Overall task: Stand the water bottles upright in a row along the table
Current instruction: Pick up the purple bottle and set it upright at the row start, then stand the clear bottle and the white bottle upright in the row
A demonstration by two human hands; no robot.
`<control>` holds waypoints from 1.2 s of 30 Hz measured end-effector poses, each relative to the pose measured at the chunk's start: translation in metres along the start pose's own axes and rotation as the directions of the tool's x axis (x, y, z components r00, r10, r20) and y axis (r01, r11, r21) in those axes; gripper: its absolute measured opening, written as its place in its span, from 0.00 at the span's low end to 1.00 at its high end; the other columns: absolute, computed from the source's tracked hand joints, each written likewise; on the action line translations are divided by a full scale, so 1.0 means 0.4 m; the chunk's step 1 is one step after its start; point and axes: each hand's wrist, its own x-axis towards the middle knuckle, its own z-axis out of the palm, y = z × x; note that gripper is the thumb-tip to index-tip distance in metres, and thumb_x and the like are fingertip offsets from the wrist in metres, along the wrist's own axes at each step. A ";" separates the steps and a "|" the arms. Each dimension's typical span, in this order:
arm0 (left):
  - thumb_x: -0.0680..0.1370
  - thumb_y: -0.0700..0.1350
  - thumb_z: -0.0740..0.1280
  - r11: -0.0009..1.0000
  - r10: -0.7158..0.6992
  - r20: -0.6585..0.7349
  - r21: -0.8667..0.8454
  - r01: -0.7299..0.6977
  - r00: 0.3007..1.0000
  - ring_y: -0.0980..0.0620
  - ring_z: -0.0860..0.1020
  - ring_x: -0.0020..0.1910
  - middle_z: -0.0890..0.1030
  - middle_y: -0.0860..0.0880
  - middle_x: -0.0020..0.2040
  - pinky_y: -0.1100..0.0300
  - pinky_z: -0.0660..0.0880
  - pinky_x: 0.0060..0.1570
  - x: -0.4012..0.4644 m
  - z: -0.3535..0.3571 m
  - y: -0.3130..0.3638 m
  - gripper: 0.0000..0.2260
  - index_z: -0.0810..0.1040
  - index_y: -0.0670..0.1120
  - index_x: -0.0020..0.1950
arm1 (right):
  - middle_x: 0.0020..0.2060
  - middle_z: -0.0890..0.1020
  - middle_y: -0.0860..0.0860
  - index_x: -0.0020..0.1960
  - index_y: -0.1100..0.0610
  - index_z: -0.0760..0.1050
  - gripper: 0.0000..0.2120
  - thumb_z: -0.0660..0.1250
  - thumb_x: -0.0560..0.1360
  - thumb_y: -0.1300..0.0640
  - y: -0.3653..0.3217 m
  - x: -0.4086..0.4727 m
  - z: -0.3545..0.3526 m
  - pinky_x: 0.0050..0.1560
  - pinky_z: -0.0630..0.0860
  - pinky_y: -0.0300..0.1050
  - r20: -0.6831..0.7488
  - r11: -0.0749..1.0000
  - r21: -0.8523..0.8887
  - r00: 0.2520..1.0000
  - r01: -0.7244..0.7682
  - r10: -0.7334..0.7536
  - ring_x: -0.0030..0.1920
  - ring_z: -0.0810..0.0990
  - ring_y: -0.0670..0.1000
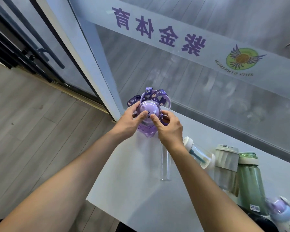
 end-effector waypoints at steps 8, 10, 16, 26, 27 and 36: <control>0.73 0.65 0.66 0.999 -0.023 0.058 0.036 0.021 0.998 0.52 0.72 0.70 0.69 0.49 0.74 0.48 0.69 0.70 0.032 0.002 0.017 0.38 0.59 0.53 0.79 | 0.51 0.83 0.51 0.59 0.48 0.79 0.20 0.74 0.72 0.40 -0.014 0.018 -0.017 0.56 0.80 0.45 0.003 0.999 0.027 1.000 -0.022 0.022 0.51 0.83 0.48; 0.73 0.65 0.66 0.999 -0.019 0.050 0.038 0.017 0.999 0.51 0.72 0.70 0.69 0.49 0.74 0.48 0.69 0.70 0.037 0.006 0.018 0.37 0.59 0.53 0.79 | 0.52 0.83 0.51 0.59 0.48 0.78 0.20 0.74 0.72 0.40 -0.018 0.023 -0.022 0.55 0.80 0.44 0.007 0.999 0.025 1.000 -0.026 0.026 0.51 0.83 0.48; 0.69 0.71 0.67 0.999 -0.019 0.037 0.048 0.017 0.999 0.50 0.74 0.68 0.69 0.49 0.74 0.47 0.72 0.67 0.046 0.010 0.013 0.41 0.61 0.55 0.77 | 0.53 0.83 0.51 0.60 0.51 0.79 0.22 0.74 0.72 0.40 -0.033 0.032 -0.037 0.53 0.79 0.39 0.042 0.998 0.009 0.997 -0.061 0.061 0.51 0.83 0.48; 0.77 0.62 0.64 0.971 -0.066 -0.164 0.217 0.102 0.984 0.48 0.76 0.59 0.71 0.49 0.65 0.47 0.73 0.62 -0.105 0.063 -0.057 0.27 0.66 0.53 0.73 | 0.54 0.78 0.54 0.65 0.52 0.75 0.17 0.68 0.77 0.52 0.056 -0.064 -0.117 0.59 0.76 0.51 -0.041 0.974 -0.195 0.993 -0.118 0.112 0.55 0.78 0.52; 0.77 0.61 0.65 0.960 -0.096 -0.152 0.247 0.132 0.984 0.48 0.77 0.59 0.71 0.48 0.66 0.47 0.74 0.62 -0.132 0.081 -0.079 0.27 0.67 0.52 0.72 | 0.55 0.78 0.54 0.65 0.53 0.75 0.18 0.68 0.77 0.53 0.079 -0.080 -0.128 0.60 0.75 0.52 -0.055 0.960 -0.260 0.994 -0.108 0.097 0.56 0.77 0.54; 0.71 0.57 0.73 0.881 -0.175 0.012 0.447 0.151 0.985 0.45 0.70 0.66 0.67 0.47 0.67 0.51 0.71 0.62 -0.253 0.287 -0.169 0.38 0.57 0.54 0.76 | 0.69 0.71 0.54 0.75 0.46 0.62 0.36 0.72 0.71 0.44 0.165 -0.104 -0.190 0.68 0.64 0.52 0.097 0.619 -0.779 0.956 -0.100 0.276 0.68 0.70 0.58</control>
